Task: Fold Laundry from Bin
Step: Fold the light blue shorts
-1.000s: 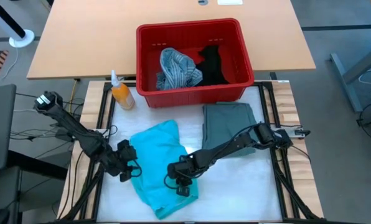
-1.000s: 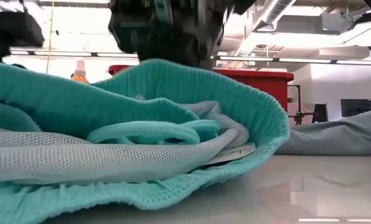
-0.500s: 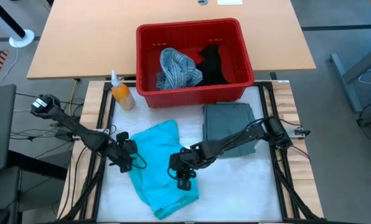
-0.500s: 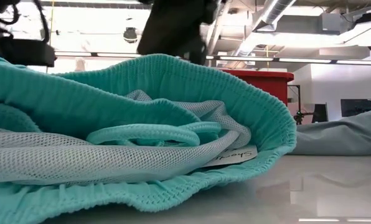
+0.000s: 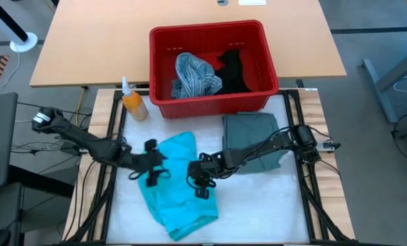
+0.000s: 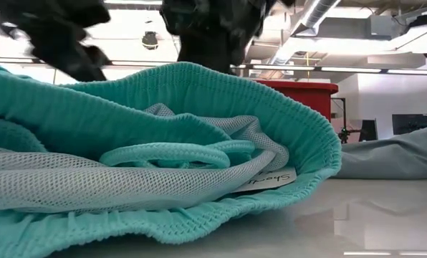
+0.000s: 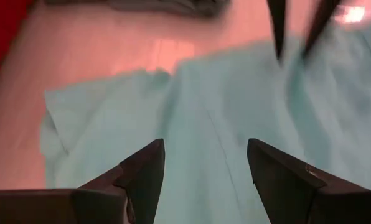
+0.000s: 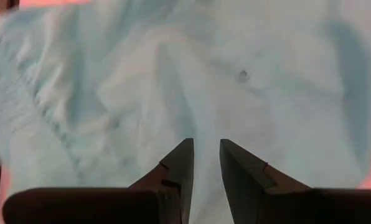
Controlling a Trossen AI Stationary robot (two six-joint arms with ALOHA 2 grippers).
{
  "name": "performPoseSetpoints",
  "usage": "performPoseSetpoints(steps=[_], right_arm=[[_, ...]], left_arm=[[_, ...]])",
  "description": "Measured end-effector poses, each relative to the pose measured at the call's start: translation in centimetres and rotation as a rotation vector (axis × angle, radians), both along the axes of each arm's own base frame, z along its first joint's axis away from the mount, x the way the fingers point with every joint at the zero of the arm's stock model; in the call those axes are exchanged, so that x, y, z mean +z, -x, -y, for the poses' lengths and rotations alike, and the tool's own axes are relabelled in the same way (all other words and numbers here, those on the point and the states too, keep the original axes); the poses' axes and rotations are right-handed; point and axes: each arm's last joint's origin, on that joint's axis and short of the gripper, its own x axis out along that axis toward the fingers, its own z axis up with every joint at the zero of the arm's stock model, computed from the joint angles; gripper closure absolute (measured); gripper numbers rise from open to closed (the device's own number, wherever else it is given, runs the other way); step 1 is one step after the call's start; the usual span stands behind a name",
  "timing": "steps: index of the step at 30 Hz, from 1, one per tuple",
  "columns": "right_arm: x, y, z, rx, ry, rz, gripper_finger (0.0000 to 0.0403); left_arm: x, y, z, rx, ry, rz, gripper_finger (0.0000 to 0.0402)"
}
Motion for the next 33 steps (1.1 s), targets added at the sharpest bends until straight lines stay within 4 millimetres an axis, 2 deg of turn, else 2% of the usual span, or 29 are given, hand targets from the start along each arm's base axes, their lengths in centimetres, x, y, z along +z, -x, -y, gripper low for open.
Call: performPoseSetpoints(steps=[3, 7, 14, 17, 22, 28, 33], right_arm=[[-1.2, 0.4, -0.7, -0.038, -0.045, 0.018, 0.0296], [-2.2, 1.0, -1.5, -0.083, -0.078, 0.021, 0.0296], [-2.2, 1.3, -2.8, -0.11, -0.102, 0.022, 0.0296], [-2.2, 1.6, -3.6, -0.107, -0.113, 0.011, 0.0296], [-2.5, 2.5, -4.8, -0.104, -0.098, -0.033, 0.0296], [-2.8, 3.1, -5.4, -0.106, -0.075, -0.071, 0.0296], [-2.8, 3.1, -5.3, -0.105, -0.067, -0.08, 0.0296]], left_arm=[[0.2, -2.2, -1.9, 0.061, 0.036, 0.046, 0.0182], [-0.6, -4.9, -4.2, 0.085, 0.03, 0.007, 0.0182], [-3.1, -9.6, -7.7, 0.09, 0.065, -0.121, 0.0182], [-3.9, -11.0, -8.5, 0.07, 0.064, -0.206, 0.0182], [-4.2, -11.8, -8.9, 0.007, 0.021, -0.329, 0.0182], [-2.6, -12.3, -8.9, -0.028, 0.005, -0.263, 0.0182], [-0.8, -10.9, -9.0, 0.008, 0.004, -0.213, 0.0182]])
